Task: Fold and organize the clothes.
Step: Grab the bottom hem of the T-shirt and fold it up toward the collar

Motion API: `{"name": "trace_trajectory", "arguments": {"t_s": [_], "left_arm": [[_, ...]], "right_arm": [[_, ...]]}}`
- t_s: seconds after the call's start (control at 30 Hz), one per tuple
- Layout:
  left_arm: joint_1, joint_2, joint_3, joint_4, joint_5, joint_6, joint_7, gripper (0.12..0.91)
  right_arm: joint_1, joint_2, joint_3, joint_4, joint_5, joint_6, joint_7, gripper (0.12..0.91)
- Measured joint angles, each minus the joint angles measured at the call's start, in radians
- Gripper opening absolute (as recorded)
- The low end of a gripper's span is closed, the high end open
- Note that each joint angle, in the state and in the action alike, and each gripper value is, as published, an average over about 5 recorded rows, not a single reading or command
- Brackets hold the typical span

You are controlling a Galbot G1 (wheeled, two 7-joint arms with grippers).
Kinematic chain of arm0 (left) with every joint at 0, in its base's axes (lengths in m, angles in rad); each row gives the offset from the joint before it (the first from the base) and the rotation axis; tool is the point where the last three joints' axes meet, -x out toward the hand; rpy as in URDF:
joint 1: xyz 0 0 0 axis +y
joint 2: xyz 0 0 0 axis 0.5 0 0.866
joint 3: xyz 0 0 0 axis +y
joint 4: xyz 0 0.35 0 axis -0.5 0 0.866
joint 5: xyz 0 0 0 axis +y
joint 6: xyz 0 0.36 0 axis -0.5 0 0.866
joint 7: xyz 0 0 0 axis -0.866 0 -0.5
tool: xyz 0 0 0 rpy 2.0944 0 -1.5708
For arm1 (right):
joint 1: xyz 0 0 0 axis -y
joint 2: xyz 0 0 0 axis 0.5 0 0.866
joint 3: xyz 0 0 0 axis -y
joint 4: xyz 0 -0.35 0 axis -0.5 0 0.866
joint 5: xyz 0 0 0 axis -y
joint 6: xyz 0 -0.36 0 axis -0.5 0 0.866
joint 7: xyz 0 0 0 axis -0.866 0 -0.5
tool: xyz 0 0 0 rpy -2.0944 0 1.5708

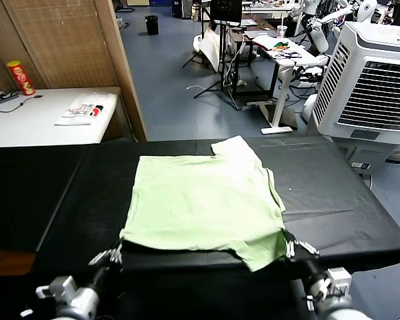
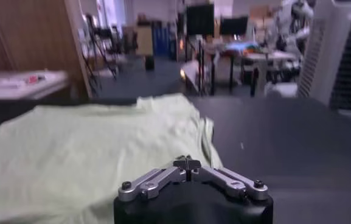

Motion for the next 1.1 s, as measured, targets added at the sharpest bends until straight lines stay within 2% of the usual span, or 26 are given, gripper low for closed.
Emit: {"name": "trace_trajectory", "arguments": {"t_s": [0.33,0.63,0.8,0.9,0.97,1.03,1.1], "left_arm": [[-0.168,-0.054,0.021,0.111,0.095,-0.027,0.008,0.125],[-0.225,-0.035,0.027,0.218,0.171,-0.057,0.012,0.125],[-0.243,-0.021,0.029,0.256,0.189,-0.059,0.011,0.125],[-0.257,-0.019,0.033,0.272,0.189,-0.053,0.01,0.126],[-0.265,-0.018,0.035,0.278,0.188,-0.05,0.01,0.138],[-0.269,-0.016,0.035,0.279,0.188,-0.049,0.01,0.194],[-0.269,-0.013,0.034,0.276,0.188,-0.048,0.01,0.299]], "right_arm": [[0.147,0.001,-0.069,-0.191,-0.027,0.022,0.01,0.121],[0.226,0.014,-0.105,-0.292,-0.03,0.026,0.017,0.121],[0.24,0.021,-0.116,-0.298,0.002,0.019,0.006,0.135],[0.228,0.011,-0.112,-0.275,0.017,0.008,-0.006,0.237],[0.214,0.0,-0.104,-0.25,0.018,0.001,-0.009,0.353],[0.193,-0.013,-0.093,-0.219,0.016,-0.008,-0.008,0.453],[0.166,-0.029,-0.081,-0.18,0.012,-0.016,-0.007,0.57]]}}
